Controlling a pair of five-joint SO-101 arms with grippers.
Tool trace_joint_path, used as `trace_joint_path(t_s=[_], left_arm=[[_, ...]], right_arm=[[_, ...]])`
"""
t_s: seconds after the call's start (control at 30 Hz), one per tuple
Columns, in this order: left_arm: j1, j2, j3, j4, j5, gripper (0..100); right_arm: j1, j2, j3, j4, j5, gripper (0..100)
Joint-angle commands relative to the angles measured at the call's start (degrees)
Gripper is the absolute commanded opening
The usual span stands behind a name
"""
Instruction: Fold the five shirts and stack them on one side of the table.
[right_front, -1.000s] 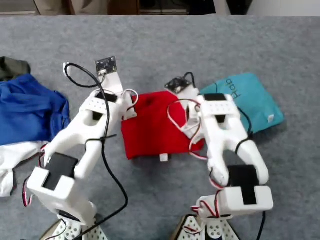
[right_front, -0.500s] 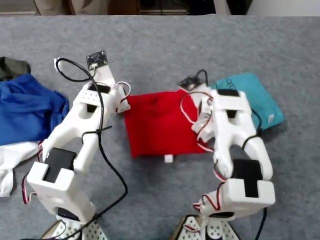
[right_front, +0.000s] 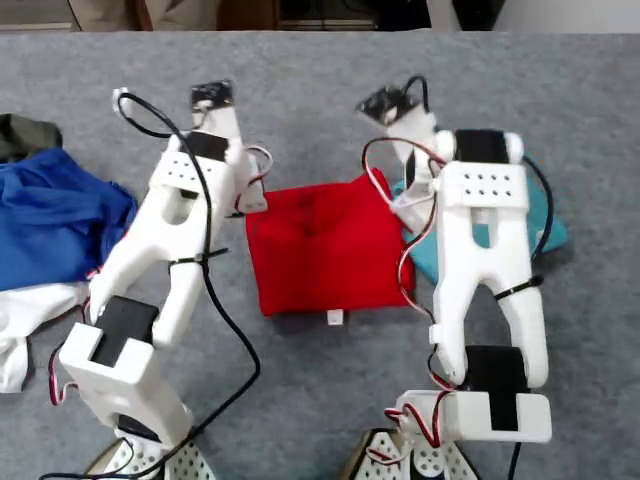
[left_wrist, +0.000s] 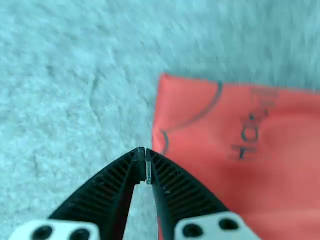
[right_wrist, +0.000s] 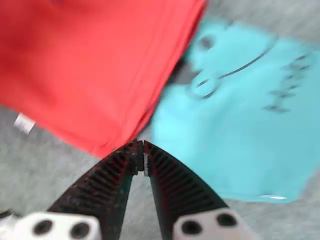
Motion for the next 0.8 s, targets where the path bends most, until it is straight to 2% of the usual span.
trace_joint_path(t_s=[0.0,0.2,0.37,0.57,0.77], left_arm=[[3.6,-2.7,2.3,0.4,-2.6,2],[8.4,-14.8,24.8,-12.2,-3.2,2],[9.8,-23.4,38.7,-22.2,-3.2,2],[6.0,-21.3,39.5,-24.5,-3.1,2],[2.3,-19.6,35.0,-21.8,-3.1,2]], right_arm=[[-2.2,3.6,-7.8,-2.5,-0.6,1.2],[-5.4,16.0,-17.3,-3.2,-0.6,1.2],[-4.5,27.6,-22.8,-3.3,-2.4,1.1],[-1.4,40.5,-24.0,-8.7,-3.9,0.9],[-2.9,36.7,-26.3,-4.4,-3.8,0.9]])
